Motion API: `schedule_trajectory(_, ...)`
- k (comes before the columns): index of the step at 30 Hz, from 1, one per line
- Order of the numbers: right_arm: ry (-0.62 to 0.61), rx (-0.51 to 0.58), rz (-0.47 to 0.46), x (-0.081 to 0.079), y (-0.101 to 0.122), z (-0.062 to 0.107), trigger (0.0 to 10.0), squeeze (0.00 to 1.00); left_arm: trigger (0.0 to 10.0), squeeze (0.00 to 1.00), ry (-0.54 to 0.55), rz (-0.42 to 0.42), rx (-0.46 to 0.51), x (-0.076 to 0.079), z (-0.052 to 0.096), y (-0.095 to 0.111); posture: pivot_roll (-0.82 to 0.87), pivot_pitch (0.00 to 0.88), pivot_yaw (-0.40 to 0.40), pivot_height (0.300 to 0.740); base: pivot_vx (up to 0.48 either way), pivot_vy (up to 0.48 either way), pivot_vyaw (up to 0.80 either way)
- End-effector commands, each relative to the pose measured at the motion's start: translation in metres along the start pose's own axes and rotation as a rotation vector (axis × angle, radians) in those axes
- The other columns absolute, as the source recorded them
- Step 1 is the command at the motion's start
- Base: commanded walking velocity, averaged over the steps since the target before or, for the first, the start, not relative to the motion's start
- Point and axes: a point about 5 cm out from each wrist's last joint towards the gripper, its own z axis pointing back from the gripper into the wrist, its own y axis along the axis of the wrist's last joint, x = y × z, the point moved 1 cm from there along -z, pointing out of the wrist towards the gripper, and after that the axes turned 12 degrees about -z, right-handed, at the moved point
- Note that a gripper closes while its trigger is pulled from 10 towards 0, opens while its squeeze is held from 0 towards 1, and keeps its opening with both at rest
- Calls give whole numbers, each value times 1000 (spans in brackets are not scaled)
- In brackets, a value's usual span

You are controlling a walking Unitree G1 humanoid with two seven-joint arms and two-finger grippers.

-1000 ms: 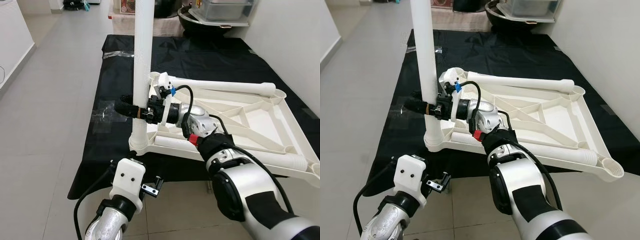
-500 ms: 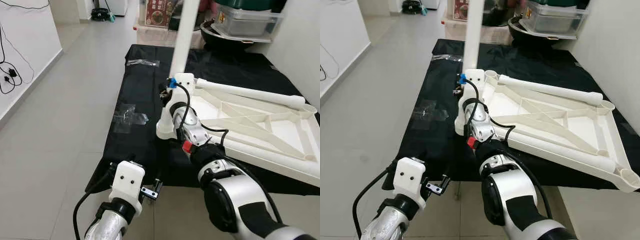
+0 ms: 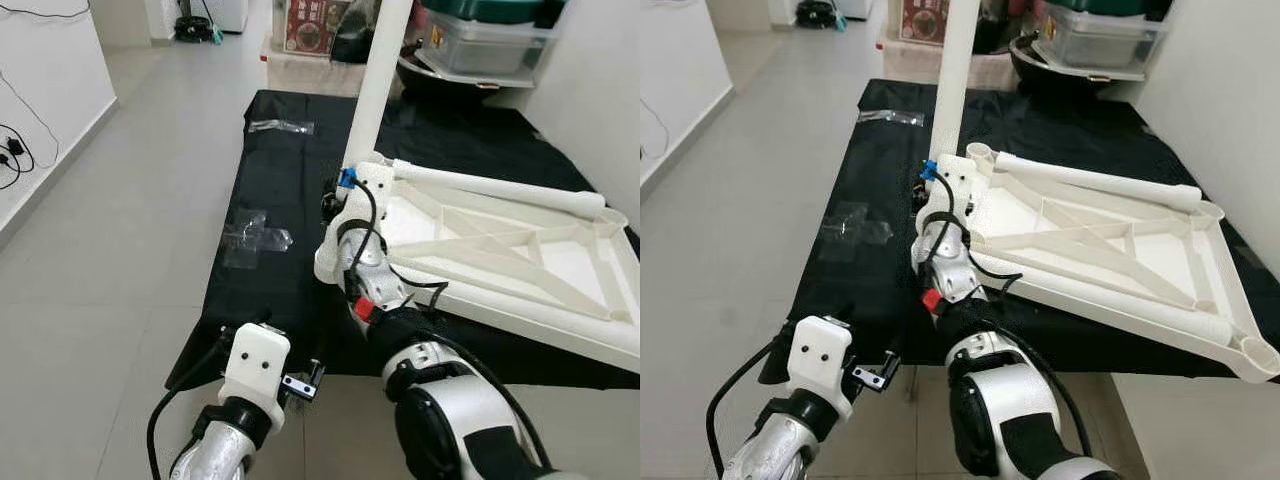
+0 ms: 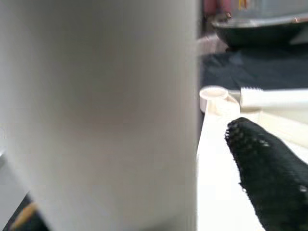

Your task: Building children table

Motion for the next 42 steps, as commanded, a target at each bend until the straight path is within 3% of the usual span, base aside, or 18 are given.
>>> schedule_trajectory(1, 77, 27, -34, 4, 9, -3, 10000, 0, 10000, 0, -3, 5, -9, 2, 1, -2, 105, 73, -98, 740, 0, 0, 0)
schedule_trajectory(2, 153, 18, -46, 2, 12, -5, 10000, 0, 10000, 0, -3, 6, -9, 2, 1, -2, 105, 73, -98, 740, 0, 0, 0)
schedule_trajectory(4, 423, -98, -175, -10, 11, -4, 10000, 0, 10000, 0, -4, 5, -9, 2, 1, -3, 103, 70, -97, 740, 0, 0, 0)
schedule_trajectory(7, 813, -243, -204, -20, 13, 7, 10000, 0, 10000, 0, -6, 5, -9, 2, 1, -3, 104, 66, -97, 740, 0, 0, 0)
schedule_trajectory(10, 911, -280, -222, -21, 14, 12, 10000, 0, 10000, 0, -7, 4, -9, 2, 1, -3, 104, 66, -97, 740, 0, 0, 0)
schedule_trajectory(13, 1293, -421, -178, -24, 15, 32, 10000, 0, 10000, 0, -7, 0, -8, 2, 1, -2, 120, 73, -106, 740, 0, 0, 0)
schedule_trajectory(19, 1422, -496, -114, -36, 9, 38, 10000, 0, 10000, 0, -5, -1, -8, 2, 1, -2, 127, 84, -106, 740, 0, 0, 0)
schedule_trajectory(20, 1391, -477, -78, -42, 6, 36, 0, 0, 10000, 0, -5, -1, -8, 2, 1, -2, 127, 86, -110, 740, 0, 0, 0)
schedule_trajectory(22, 1288, -433, -39, -50, 5, 29, 0, 0, 10000, 0, -2, 0, -8, 1, 1, -1, 127, 86, -110, 740, 0, 0, 0)
schedule_trajectory(28, 1219, -370, -36, -49, 9, 23, 0, 0, 10000, 0, -1, 1, -9, 1, 1, -1, 125, 93, -108, 740, 0, 0, 0)
schedule_trajectory(30, 1011, -320, -42, -40, 11, 10, 0, 0, 10000, 0, -2, 2, -10, 1, 1, -2, 122, 94, -106, 740, 0, 0, 0)
schedule_trajectory(31, 1011, -320, -42, -40, 11, 10, 0, 0, 10000, 0, -2, 2, -10, 1, 1, -2, 122, 94, -106, 740, 0, 0, 0)
schedule_trajectory(33, 878, -306, -41, -34, 10, 4, 0, 0, 10000, 0, -3, 2, -10, 1, 1, -2, 117, 97, -101, 740, 0, 0, 0)
schedule_trajectory(34, 756, -287, -30, -28, 8, -2, 0, 0, 10000, 0, -3, 3, -11, 1, 1, -2, 116, 96, -102, 740, 0, 0, 0)
schedule_trajectory(36, 344, -246, -22, 1, 2, -14, 0, 0, 10000, 0, -4, 3, -11, 0, 0, -2, 108, 100, -96, 740, 0, 0, 0)
schedule_trajectory(37, 344, -246, -22, 1, 2, -14, 0, 0, 10000, 0, -4, 3, -11, 0, 0, -2, 108, 100, -96, 740, 0, 0, 0)
schedule_trajectory(39, 46, -190, 5, 24, -1, -15, 0, 0, 10000, 0, -5, 3, -11, 0, 0, -2, 106, 100, -96, 740, 0, 0, 0)
schedule_trajectory(42, -31, -164, 17, 30, -1, -14, 0, 0, 10000, 0, -5, 3, -11, 0, 0, -2, 106, 100, -96, 740, 0, 0, 0)
